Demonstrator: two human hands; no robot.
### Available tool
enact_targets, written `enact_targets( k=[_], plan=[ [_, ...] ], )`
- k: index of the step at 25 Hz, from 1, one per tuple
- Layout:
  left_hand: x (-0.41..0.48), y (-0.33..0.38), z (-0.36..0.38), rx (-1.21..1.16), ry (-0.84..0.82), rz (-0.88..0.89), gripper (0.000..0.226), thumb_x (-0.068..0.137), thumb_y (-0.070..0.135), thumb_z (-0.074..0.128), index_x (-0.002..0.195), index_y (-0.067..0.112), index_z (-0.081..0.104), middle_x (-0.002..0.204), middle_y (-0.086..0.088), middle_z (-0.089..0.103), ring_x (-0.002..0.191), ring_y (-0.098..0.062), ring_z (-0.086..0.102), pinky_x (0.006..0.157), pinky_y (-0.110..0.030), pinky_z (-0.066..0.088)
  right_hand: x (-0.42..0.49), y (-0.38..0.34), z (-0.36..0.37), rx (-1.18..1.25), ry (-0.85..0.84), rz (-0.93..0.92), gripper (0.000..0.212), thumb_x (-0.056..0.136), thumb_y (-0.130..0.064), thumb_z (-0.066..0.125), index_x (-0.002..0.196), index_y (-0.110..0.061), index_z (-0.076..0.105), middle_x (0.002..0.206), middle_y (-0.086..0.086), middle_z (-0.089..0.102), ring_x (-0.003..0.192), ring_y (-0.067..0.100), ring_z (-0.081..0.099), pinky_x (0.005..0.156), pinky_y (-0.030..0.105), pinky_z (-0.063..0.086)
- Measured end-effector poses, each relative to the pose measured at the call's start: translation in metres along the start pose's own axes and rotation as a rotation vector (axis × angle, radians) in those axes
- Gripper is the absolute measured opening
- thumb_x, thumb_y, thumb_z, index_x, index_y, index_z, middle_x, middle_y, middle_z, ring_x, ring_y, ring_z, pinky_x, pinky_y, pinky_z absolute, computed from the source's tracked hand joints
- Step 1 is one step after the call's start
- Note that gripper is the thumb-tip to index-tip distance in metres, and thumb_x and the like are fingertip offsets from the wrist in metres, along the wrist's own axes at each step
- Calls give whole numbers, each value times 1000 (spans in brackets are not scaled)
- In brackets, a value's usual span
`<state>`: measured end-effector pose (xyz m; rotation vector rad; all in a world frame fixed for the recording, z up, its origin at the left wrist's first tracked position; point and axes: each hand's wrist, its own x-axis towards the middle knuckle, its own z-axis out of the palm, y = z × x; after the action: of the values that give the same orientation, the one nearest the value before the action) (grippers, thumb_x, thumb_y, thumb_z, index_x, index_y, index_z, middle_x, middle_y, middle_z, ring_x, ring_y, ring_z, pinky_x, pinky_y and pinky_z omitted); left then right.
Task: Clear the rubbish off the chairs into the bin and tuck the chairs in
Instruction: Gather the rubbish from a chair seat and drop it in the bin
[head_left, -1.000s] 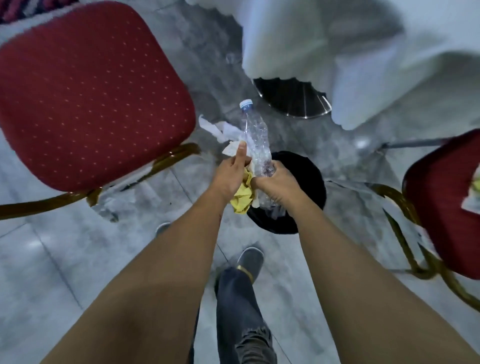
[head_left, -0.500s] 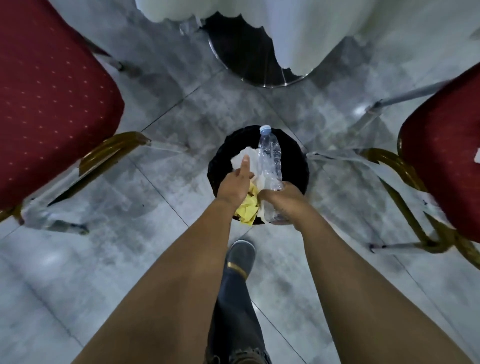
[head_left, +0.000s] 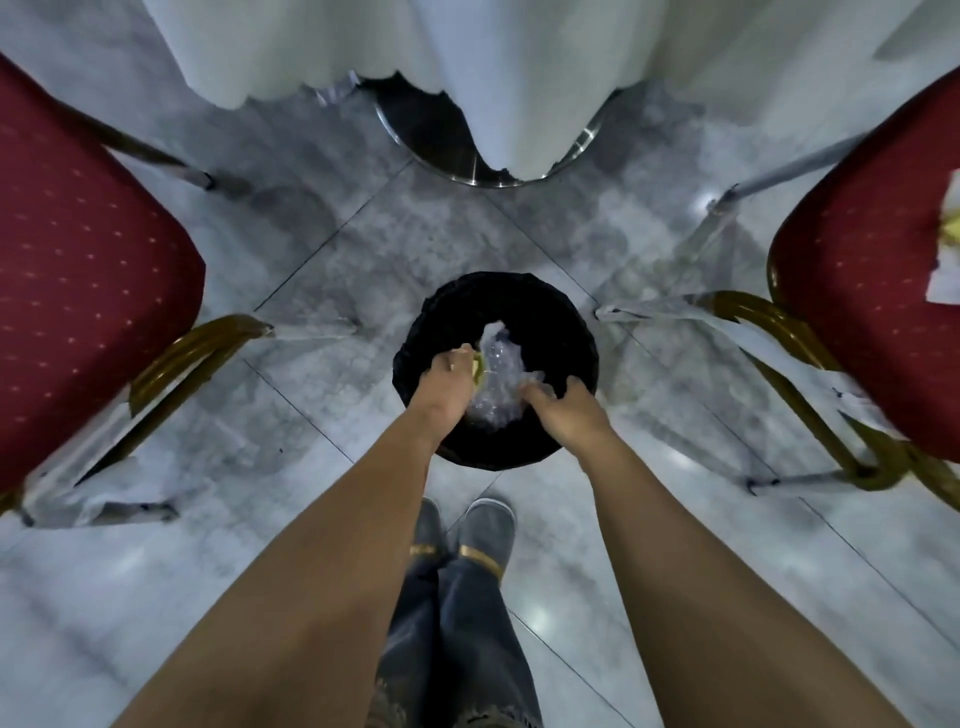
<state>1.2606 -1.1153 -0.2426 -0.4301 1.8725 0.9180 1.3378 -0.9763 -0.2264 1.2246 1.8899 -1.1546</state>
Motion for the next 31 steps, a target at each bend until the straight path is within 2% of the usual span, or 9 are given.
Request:
enact_targets(
  k=[2,4,7,11,16,20,24,27,31],
  plan=[
    [-24,8,0,149,14,93,61,100,54,25,150,21,28,153,-12,33,140,-32,32,114,-45,27,-19,3,-10,-126,54,-56,79,90,-53,55,151,-11,28,154,10,38,138,31,40,107,40,40],
    [-47,20,2,385,32,198,56,102,47,25,152,23,24,158,-9,26,146,-29,19,118,-46,17,-40,5,-22,-225,118,-78,78,93,-54,50,154,-13,23,160,9,28,145,29,29,113,43,35],
    [-92,53,17,681,35,338,56,102,46,23,154,25,15,162,-4,13,150,-23,2,121,-45,2,-73,13,-57,-258,237,-121,74,96,-53,45,153,-11,25,160,12,27,146,30,26,116,42,30],
    [-130,105,60,879,81,499,62,101,50,23,155,22,10,163,-5,6,150,-22,-3,120,-45,-1,-97,29,-125,-284,438,-147,76,98,-54,38,157,-12,14,165,8,11,152,24,10,122,40,14],
    [-147,177,152,934,103,657,66,100,50,26,155,18,9,162,-12,6,150,-27,0,120,-48,3,-90,61,-228,-241,680,-155,77,97,-53,42,157,-13,13,165,8,10,152,25,8,122,43,11],
    [-142,235,242,912,81,677,73,98,54,30,155,17,4,162,-12,3,149,-28,0,120,-48,6,-59,92,-311,-264,796,-116,83,93,-55,48,156,-15,13,165,9,11,152,26,9,122,46,12],
    [-132,285,320,836,34,631,80,94,59,37,155,21,1,163,-10,-5,149,-28,-1,120,-46,9,-21,116,-377,-278,813,-80,94,88,-62,52,157,-19,5,166,7,4,153,24,4,122,48,8],
    [-121,313,361,775,14,571,84,90,66,40,154,29,1,162,-9,-8,149,-30,-1,119,-49,11,9,127,-414,-247,756,-60,102,82,-67,54,157,-25,0,166,7,-1,153,27,2,120,55,8],
    [-99,340,391,732,78,484,87,82,75,43,152,39,7,161,-11,3,146,-35,11,113,-55,17,47,130,-444,-202,673,-60,110,74,-73,57,155,-32,-5,165,8,-7,151,33,5,115,64,15]
  ],
)
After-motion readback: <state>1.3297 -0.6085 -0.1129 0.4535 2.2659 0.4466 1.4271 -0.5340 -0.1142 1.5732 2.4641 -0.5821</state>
